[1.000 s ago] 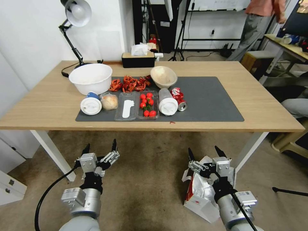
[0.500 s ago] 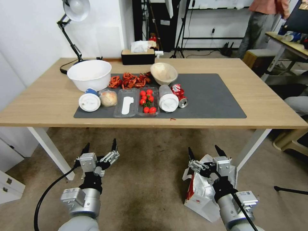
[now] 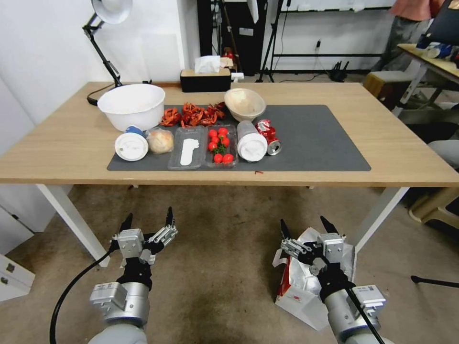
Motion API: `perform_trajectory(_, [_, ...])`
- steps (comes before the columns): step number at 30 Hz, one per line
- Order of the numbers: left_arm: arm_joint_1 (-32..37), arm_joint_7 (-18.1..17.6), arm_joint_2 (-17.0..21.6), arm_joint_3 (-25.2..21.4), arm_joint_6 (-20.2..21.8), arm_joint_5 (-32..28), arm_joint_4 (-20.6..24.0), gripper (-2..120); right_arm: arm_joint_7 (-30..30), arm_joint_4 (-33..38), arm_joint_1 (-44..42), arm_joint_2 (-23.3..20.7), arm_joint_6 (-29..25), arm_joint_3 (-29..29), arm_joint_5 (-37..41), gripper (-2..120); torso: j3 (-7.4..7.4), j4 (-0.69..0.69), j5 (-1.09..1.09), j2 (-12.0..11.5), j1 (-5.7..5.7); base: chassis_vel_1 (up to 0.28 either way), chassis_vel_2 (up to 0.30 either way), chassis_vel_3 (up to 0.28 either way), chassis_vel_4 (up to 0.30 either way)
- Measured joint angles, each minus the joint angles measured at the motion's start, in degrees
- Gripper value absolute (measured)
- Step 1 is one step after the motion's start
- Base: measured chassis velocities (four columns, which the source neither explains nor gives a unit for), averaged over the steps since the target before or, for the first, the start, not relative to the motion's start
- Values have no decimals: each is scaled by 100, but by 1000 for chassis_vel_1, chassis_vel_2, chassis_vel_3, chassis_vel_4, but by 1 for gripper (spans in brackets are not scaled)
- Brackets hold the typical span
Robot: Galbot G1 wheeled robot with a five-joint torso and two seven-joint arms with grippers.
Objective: Pick up the food delivery bag from the floor and place it on the table.
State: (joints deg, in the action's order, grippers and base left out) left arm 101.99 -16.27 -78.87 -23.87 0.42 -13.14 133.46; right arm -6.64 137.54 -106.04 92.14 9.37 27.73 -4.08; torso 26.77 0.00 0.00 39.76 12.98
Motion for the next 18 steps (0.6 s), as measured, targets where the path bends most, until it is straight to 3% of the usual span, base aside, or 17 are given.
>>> perform_trajectory(18, [4, 31, -16, 10, -19, 45, -53, 100, 8, -2, 4, 0, -11, 17, 15, 100, -247, 0, 0, -416, -170, 0, 0, 0, 0])
